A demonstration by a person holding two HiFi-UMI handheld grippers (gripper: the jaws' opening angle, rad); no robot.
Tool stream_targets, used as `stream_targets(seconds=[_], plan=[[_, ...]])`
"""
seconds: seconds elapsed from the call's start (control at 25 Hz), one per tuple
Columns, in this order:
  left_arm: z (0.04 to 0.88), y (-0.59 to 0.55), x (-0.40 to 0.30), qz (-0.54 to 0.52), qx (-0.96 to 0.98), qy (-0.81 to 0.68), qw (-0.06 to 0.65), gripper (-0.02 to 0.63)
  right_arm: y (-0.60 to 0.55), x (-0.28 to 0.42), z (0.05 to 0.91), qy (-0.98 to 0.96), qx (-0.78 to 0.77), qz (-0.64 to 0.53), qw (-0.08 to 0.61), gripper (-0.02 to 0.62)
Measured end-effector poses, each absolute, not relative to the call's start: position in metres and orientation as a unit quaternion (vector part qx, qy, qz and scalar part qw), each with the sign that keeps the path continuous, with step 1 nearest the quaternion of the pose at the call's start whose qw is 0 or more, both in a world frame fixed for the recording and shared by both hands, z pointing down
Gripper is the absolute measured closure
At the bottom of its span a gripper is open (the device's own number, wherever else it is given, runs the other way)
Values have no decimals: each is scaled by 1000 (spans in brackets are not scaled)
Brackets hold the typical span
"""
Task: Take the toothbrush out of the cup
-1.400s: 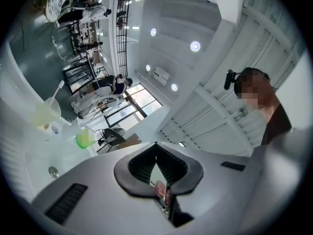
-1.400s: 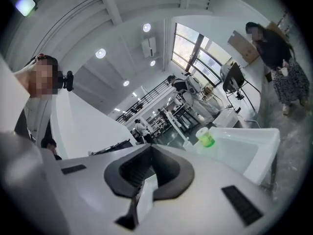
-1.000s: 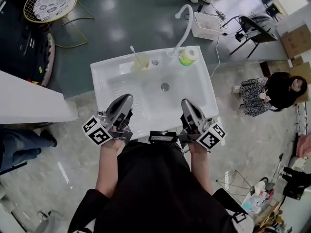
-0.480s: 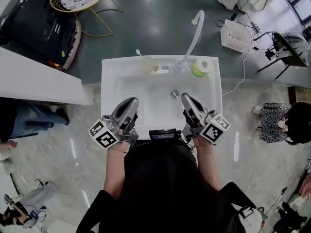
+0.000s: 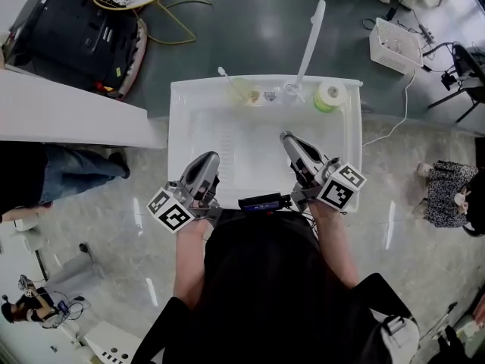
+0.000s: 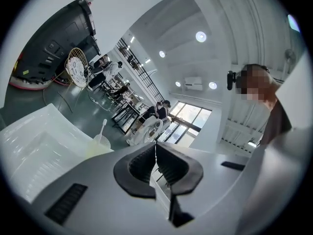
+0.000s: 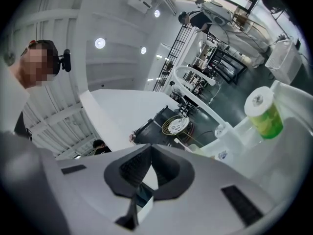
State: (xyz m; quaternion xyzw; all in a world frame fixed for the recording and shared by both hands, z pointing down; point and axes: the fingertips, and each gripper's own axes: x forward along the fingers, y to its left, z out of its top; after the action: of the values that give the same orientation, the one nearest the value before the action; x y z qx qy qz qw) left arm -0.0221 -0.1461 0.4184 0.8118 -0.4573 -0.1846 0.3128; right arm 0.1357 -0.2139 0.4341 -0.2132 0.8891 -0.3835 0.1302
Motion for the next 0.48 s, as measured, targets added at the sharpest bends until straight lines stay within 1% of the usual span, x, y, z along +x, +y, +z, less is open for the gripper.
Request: stream_targets(seconds=[0.28,0.48], plan=[[430,-173,-28,-158,825,-443,315,597,-223,137,433,886,-237,-380,123,589],[450,-203,-42,-138,829,-437,321,597,-224,135,423,890,-256,-364,100,589]])
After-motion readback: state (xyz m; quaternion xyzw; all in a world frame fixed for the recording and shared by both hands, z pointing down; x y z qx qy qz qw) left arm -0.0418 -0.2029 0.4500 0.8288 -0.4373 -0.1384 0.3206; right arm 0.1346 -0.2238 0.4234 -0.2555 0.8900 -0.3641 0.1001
